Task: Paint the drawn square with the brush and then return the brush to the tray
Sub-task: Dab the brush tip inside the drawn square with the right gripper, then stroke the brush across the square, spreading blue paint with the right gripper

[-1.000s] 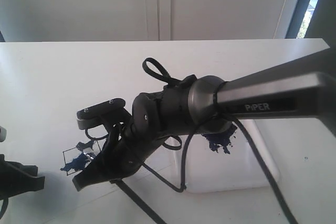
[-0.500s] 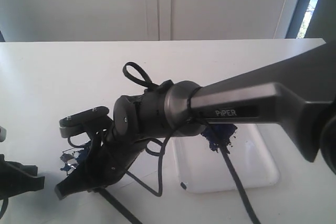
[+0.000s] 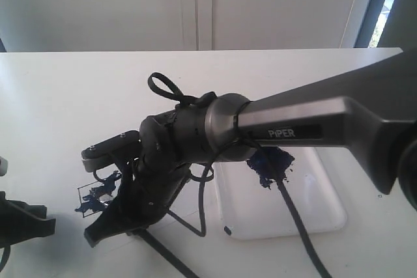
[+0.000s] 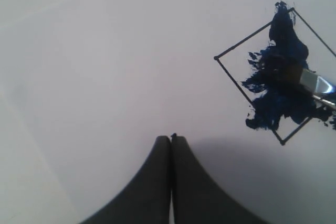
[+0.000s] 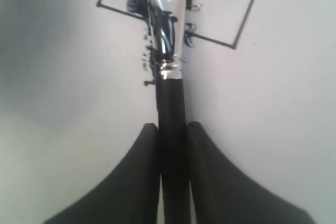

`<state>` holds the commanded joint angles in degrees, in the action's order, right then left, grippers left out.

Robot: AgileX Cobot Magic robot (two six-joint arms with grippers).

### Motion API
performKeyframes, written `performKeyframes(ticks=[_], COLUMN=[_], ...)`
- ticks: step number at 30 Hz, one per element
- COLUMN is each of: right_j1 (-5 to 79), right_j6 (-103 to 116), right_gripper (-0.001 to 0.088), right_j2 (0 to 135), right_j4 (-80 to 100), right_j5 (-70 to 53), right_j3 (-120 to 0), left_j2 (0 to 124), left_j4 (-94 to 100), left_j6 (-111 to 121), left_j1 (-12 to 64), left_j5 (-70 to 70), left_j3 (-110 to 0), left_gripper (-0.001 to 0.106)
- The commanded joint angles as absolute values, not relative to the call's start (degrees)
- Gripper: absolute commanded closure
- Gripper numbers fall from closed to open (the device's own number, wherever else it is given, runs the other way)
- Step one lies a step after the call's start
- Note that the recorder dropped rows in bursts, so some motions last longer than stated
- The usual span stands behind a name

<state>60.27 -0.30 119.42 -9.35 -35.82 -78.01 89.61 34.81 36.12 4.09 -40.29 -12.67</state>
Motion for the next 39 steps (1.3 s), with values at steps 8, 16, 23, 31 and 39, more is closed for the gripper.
performKeyframes(ticks=[8, 16, 23, 31, 39], right_j1=[60.2, 60.1, 60.1, 60.1, 60.5], right_j6=[6.0, 6.3, -5.0, -6.3, -7.5], right_gripper=[0.0868, 0.0868, 0.0868, 0.0868, 0.0868], right_j2=[117.9, 117.6, 117.6, 119.3, 121.5], right_j4=[0.0, -1.6, -18.5, -21.2, -23.1], right_j5=[-37.0, -36.2, -31.1, -29.6, -32.0], right_j3=[-78.0, -78.0, -78.1, -78.2, -80.9], left_j2=[89.6, 89.6, 89.6, 89.6, 89.6], left_j4=[34.8, 34.8, 34.8, 34.8, 34.8], left_j6=[36.0, 36.0, 36.0, 36.0, 36.1], left_j1=[4.1, 4.1, 4.1, 4.1, 4.1], left_j5=[-40.3, -40.3, -40.4, -40.5, -40.8], left_j3=[-12.7, -12.7, -12.7, -12.7, -12.7], left_gripper=[0.105, 0.105, 0.105, 0.105, 0.105])
